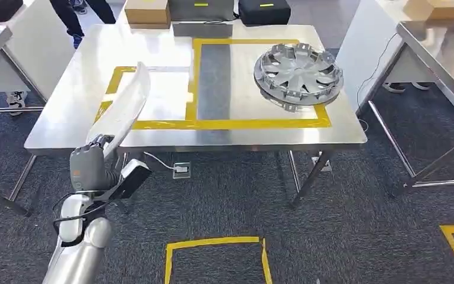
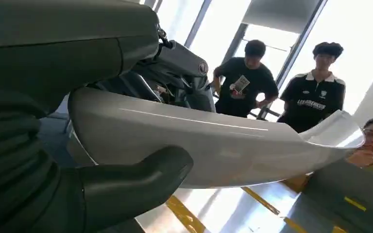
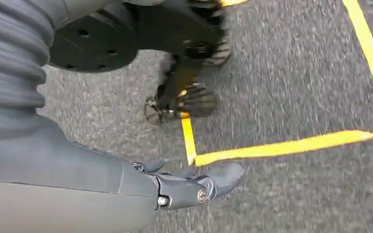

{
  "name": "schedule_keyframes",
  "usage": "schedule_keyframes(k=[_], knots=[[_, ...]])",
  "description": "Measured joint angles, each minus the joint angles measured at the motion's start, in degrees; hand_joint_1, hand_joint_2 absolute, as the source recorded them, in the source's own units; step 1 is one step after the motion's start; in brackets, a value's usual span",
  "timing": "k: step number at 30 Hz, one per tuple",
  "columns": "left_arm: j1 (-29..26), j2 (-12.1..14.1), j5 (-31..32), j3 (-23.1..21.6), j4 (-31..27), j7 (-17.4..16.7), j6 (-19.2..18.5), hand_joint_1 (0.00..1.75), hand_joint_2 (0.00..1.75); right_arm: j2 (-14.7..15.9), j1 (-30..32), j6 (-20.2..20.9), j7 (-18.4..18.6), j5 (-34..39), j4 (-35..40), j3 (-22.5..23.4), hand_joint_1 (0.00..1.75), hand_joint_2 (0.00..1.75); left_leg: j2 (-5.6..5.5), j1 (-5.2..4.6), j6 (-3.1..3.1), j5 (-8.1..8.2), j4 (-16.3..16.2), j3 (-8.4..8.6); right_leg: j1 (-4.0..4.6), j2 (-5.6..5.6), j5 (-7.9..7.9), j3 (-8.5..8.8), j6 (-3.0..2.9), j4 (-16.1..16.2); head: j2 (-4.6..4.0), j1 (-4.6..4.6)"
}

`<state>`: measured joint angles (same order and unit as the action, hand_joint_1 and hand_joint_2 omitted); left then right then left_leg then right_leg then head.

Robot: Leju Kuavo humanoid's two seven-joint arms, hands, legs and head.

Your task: Take the parts from the cabinet and place them on the table.

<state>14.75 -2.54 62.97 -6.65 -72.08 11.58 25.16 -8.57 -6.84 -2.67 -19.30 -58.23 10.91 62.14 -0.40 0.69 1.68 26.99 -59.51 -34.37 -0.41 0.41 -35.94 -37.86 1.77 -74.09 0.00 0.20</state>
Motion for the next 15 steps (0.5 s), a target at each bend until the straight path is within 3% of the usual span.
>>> schedule_keyframes(k=[1, 2, 3, 4, 6, 7, 8, 10, 11, 12, 13, 15], knots=[[-0.29, 0.0, 0.09, 0.22, -0.22, -0.13, 0.0, 1.75, 1.75, -0.15, 0.18, 0.02, 0.24, 0.0, 0.0, 0.0, 0.0, 1.75, -0.07, 0.01, -0.05, 0.62, 0.0, 0.66, -0.08, -0.03, -1.55, -1.98, 0.09, -1.29, 0.0, 0.07], [-0.57, 0.02, 0.24, 0.51, -0.44, -0.17, -0.09, 1.75, 1.75, -0.26, 0.44, 0.04, 0.48, 0.02, 0.0, 0.0, 0.0, 1.75, -0.21, 0.03, -0.21, 1.36, 0.0, 1.53, -0.19, -0.08, -1.57, -2.95, 0.13, -0.53, 0.0, 0.11], [-0.71, 0.02, 0.33, 0.66, -0.55, -0.2, -0.22, 1.75, 1.75, -0.33, 0.69, 0.04, 0.53, 0.04, 0.0, 0.0, 0.0, 1.75, -0.33, 0.05, -0.37, 2.08, 0.0, 2.51, -0.25, -0.13, 0.02, -2.83, 0.14, 2.1, 0.0, 0.11], [-0.73, 0.02, 0.48, 0.81, -0.68, -0.2, -0.44, 1.75, 1.75, -0.35, 0.88, 0.04, 0.55, 0.09, 0.0, 0.0, 0.0, 1.75, -0.35, 0.08, -0.48, 2.77, 0.0, 3.52, -0.24, -0.17, 3.09, -2.09, 0.06, 5.91, 0.0, 0.17], [-0.69, 0.02, 0.68, 0.96, -0.81, -0.2, -0.53, 1.75, 1.75, -0.42, 1.33, 0.04, 0.55, 0.24, 0.0, 0.0, 0.0, 1.75, -0.35, 0.0, -0.91, 4.1, 0.11, 4.63, -0.18, -0.41, 12.62, -0.89, -0.51, 14.07, 0.0, 0.28], [-0.67, 0.0, 0.72, 1.01, -0.79, -0.2, -0.77, 1.75, 1.75, -0.5, 1.38, 0.07, 0.55, 0.35, 0.0, 0.0, 0.0, 1.75, -0.61, -0.23, -1.36, 4.7, -0.02, 5.21, 0.15, -0.59, 11.29, -1.02, -0.94, 14.15, 0.0, 0.28], [-0.61, 0.0, 0.74, 1.05, -0.92, -0.22, -1.12, 1.75, 1.75, -0.61, 1.37, 0.04, 0.53, 0.66, 0.0, 0.0, 0.0, 1.75, -0.58, -0.27, -1.88, 5.24, 0.45, 5.25, 0.34, -0.44, 11.69, -0.47, -1.38, 14.14, 0.0, 0.15], [-0.42, 0.0, 0.83, 1.09, -0.88, -0.15, -1.51, 1.75, 1.75, -0.9, 1.53, -0.02, 0.44, 0.85, 0.0, 0.02, 0.0, 1.75, -0.58, -0.26, -2.66, 4.72, 0.27, 6.52, 0.26, -0.43, 11.39, 0.19, -2.3, 14.64, 0.0, 0.06], [-0.19, 0.0, 0.85, 1.12, -0.85, -0.15, -1.66, 1.75, 1.75, -0.96, 1.48, -0.02, 0.44, 0.92, 0.0, 0.02, 0.0, 1.75, -0.43, -0.14, -2.81, 4.88, -0.44, 6.01, -0.06, -0.27, 11.41, 1.21, -2.74, 15.05, 0.0, 0.07], [0.04, 0.0, 0.88, 1.14, -0.72, -0.11, -1.75, 1.75, 1.75, -0.98, 1.49, -0.02, 0.37, 1.03, 0.0, 0.02, 0.0, 1.75, -0.21, -0.13, -2.97, 4.55, -3.11, 5.16, -0.02, -0.28, 11.03, 2.01, -3.22, 15.29, 0.0, -0.09], [0.41, -0.02, 0.9, 1.14, -0.59, -0.11, -1.77, 1.75, 1.75, -1.01, 1.43, -0.09, 0.37, 1.16, 0.0, 0.04, 0.0, 1.75, -0.15, -0.13, -3.08, 5.11, -6.99, 2.88, 0.01, -0.31, 10.83, 2.53, -3.51, 15.34, 0.0, -0.37], [0.55, -0.04, 1.27, 1.16, -0.22, -0.15, -1.79, 1.75, 1.75, -1.05, 1.16, -0.09, 0.26, 1.25, 0.0, 0.04, 0.0, 1.75, -0.12, -0.12, -3.62, 9.25, -14.21, -2.35, 0.07, -0.17, 9.96, 3.29, -3.82, 15.34, 0.0, -0.44]])
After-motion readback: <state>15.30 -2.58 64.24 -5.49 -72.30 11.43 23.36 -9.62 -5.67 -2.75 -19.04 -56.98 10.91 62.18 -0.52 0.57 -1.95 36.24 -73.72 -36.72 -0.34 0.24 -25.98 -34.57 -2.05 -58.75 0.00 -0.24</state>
